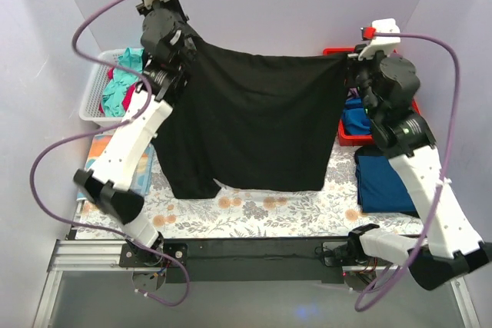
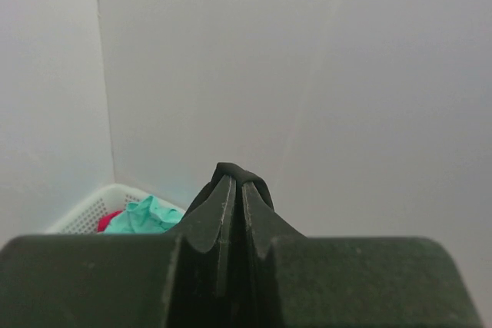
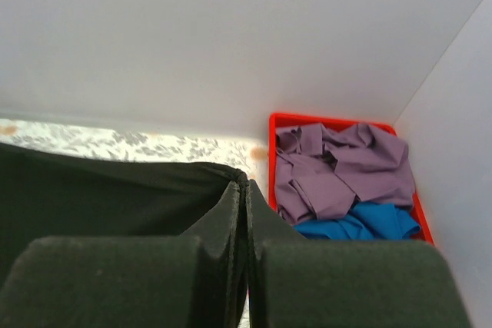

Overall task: Fold and stack the t-shirts
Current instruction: Flatten out the tshirt

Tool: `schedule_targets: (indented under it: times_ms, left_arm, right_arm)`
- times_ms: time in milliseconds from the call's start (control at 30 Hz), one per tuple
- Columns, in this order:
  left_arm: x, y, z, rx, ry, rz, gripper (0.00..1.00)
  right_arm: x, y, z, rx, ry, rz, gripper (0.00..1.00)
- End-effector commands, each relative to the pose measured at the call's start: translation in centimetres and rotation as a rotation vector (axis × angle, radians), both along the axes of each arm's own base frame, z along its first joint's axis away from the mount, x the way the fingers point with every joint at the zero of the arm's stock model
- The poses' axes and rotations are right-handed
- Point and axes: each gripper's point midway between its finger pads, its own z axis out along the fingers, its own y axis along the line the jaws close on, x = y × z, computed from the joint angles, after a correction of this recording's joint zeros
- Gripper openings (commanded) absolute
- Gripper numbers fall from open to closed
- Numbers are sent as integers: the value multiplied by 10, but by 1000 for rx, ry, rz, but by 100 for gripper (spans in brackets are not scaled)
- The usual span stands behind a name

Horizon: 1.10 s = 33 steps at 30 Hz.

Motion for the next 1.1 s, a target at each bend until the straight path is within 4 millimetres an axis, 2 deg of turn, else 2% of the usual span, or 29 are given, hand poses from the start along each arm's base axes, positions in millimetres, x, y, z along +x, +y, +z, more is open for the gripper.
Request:
schedule_targets:
  times_ms: [0,33,67,100,133,167,200,267,333,400,433,500,567,600,633,667,700,733,767,800,833,867,900,933,1000,1067]
  left_arm:
    - [33,25,12,-46,-29,-6,0]
    - [43,24,13,-39,-33,-21,0]
    - [63,25,-1,-23,1,-10,0]
    - [61,29,21,-30,-47,-5,0]
    - [64,30,24,-21,-55,2,0]
    - [74,28,21,-7,-52,6,0]
    - [65,32,39,-15,-94,11,0]
    - [57,32,53,-10,-131,-4,0]
    - [43,37,61,-2,-149,-9,0]
    - [22,45,77,-15,-197,-2,0]
    - [22,45,72,-9,-183,-1,0]
    - [16,48,69,-10,-170,6,0]
    - [9,50,57,-18,-140,2,0]
    - [6,52,50,-26,-124,0,0]
    - [-8,57,46,-36,-112,-2,0]
    - [4,49,4,-58,-24,-23,0]
    - [6,47,-24,-67,37,-33,0]
    - [2,47,-47,-87,81,-36,0]
    - [-2,45,-108,-85,216,-44,0]
    - [-6,42,-136,-175,243,-57,0]
    - [-13,38,-176,-206,336,-73,0]
    - [-25,38,-204,-240,383,-82,0]
    - [-33,35,-263,-320,475,-68,0]
    - [-43,34,-298,-340,546,-63,0]
    - [-75,37,-367,-389,711,-11,0]
    - [-96,38,-397,-468,754,26,0]
  right_arm:
    - [31,-9,10,25,-57,-14,1]
    - [36,-11,14,37,-68,-10,1]
    - [42,-9,16,40,-70,11,1]
    - [55,-14,11,37,-53,-1,1]
    - [57,-16,22,47,-75,5,1]
    - [61,-14,23,52,-77,25,1]
    - [66,-19,25,53,-79,19,1]
    - [66,-19,38,59,-106,43,1]
    - [63,-21,45,58,-123,57,1]
    - [59,-22,51,58,-137,64,1]
    - [56,-21,51,57,-138,74,1]
    - [53,-21,39,59,-116,79,1]
    - [50,-19,21,68,-82,87,1]
    - [47,-18,-8,90,-27,92,1]
    - [44,-17,-25,97,6,99,1]
    - [42,-17,-42,109,37,97,1]
    - [37,-17,-90,113,122,92,1]
    - [34,-15,-114,134,169,101,1]
    - [30,-14,-142,142,223,102,1]
    - [24,-13,-165,156,266,103,1]
    - [13,-5,-221,182,388,131,1]
    - [7,-2,-244,193,439,141,1]
    - [1,-1,-267,212,499,142,1]
    - [-14,2,-302,225,592,149,1]
    - [-25,3,-326,254,666,138,1]
    - [-38,-2,-347,268,724,101,1]
